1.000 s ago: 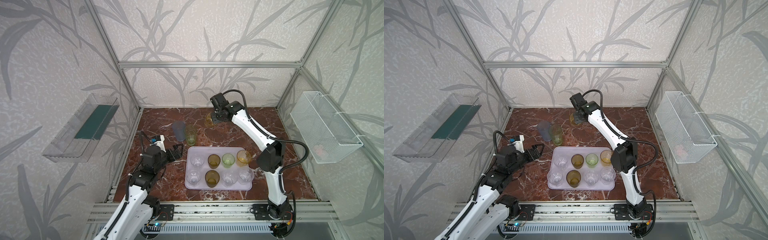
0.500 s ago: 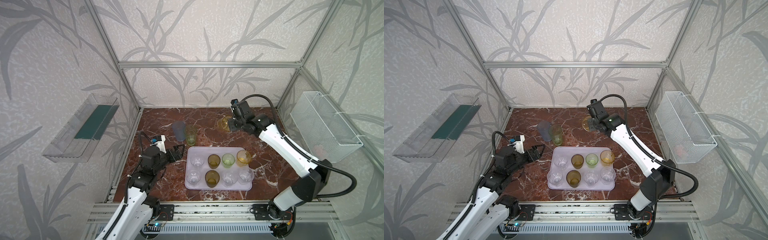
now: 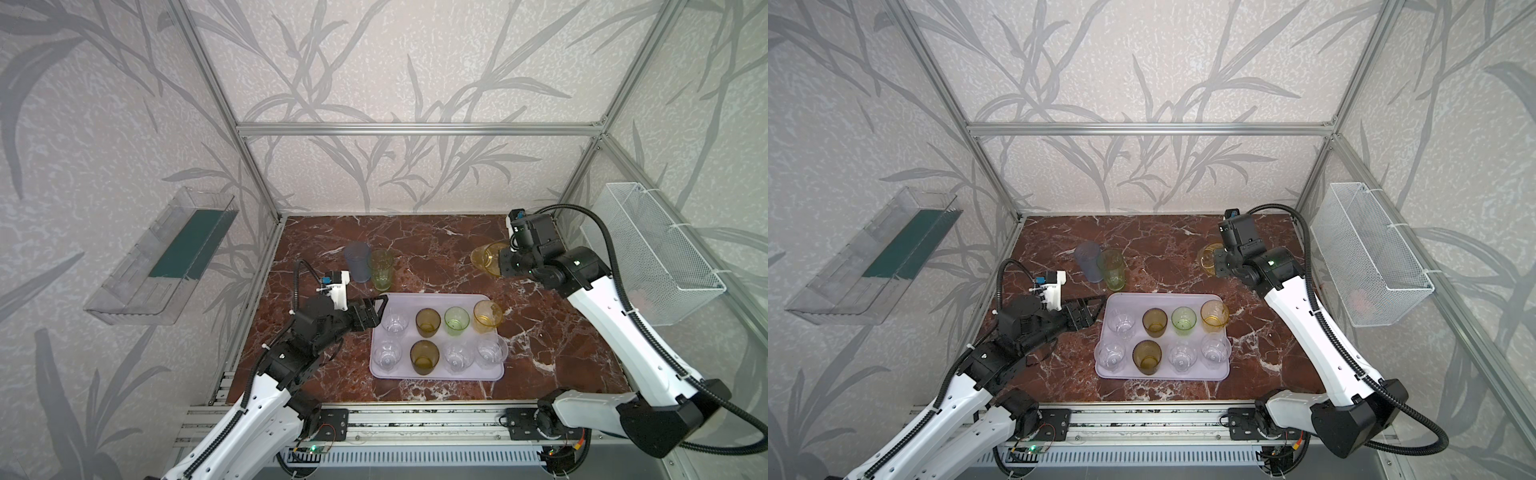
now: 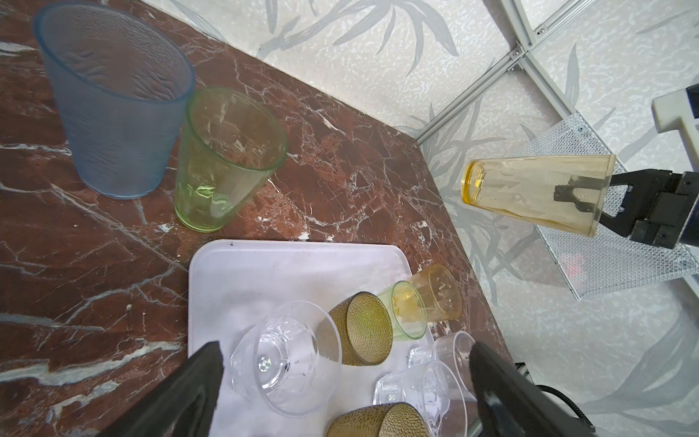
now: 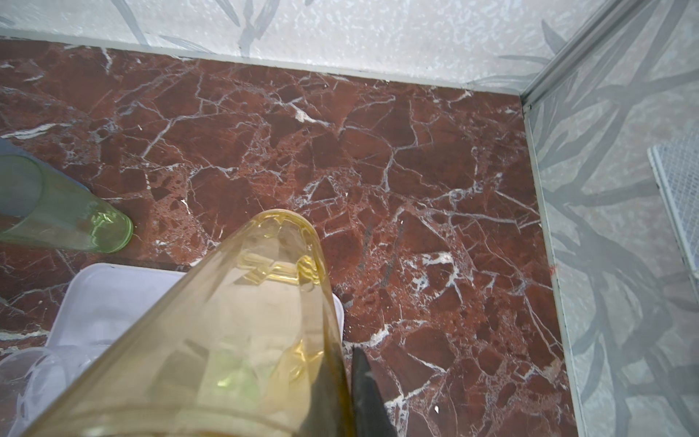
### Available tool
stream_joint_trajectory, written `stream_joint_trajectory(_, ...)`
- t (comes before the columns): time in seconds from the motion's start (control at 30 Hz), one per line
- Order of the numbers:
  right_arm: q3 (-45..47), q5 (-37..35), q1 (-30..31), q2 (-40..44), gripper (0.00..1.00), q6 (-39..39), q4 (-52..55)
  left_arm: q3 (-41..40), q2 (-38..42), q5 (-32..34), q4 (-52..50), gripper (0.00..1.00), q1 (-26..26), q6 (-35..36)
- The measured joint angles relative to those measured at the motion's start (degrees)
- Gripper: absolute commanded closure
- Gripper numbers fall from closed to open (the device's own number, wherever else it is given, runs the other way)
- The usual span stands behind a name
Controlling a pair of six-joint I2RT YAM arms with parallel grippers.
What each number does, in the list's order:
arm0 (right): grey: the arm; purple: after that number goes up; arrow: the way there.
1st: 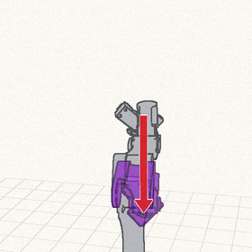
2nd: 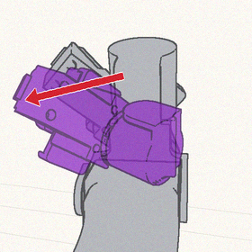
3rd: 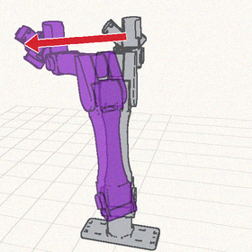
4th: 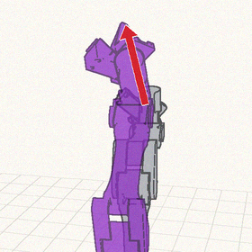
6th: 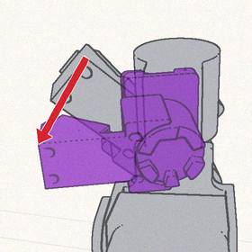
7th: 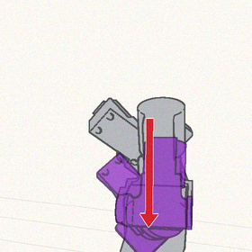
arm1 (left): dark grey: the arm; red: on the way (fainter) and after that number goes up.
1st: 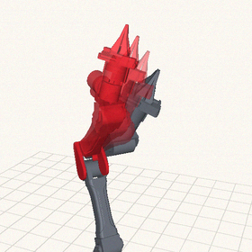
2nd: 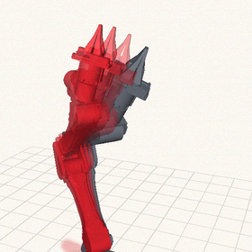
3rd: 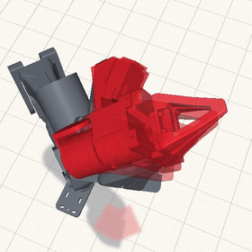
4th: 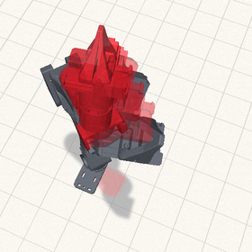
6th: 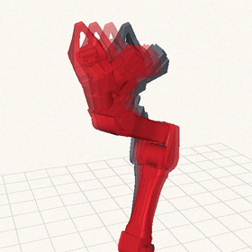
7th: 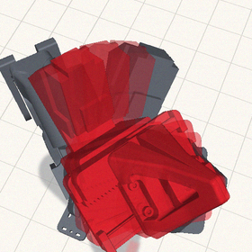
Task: Place the glasses into the tray
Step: Place the glass on the tray.
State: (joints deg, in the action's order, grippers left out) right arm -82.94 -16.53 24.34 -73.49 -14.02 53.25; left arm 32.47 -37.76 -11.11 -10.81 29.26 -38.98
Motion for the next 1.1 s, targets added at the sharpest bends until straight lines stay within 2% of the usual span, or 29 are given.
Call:
stream_joint_trajectory(0.3, 1.81, 4.52, -4.92, -0.35, 1.00, 2.01, 3.39, 0.00, -3.85, 4.31, 1.62, 0.01, 3.04, 0.00)
stream_joint_trajectory(0.77, -0.83, 3.65, -5.33, -6.58, 1.00, 5.11, 7.02, 1.49, -11.08, 9.16, 4.00, 0.01, 3.91, 3.23)
stream_joint_trajectory(1.1, -0.70, 6.21, -5.55, -12.00, 1.00, 4.35, 5.79, 2.29, -13.03, 9.35, 5.60, 0.01, 3.91, 4.57)
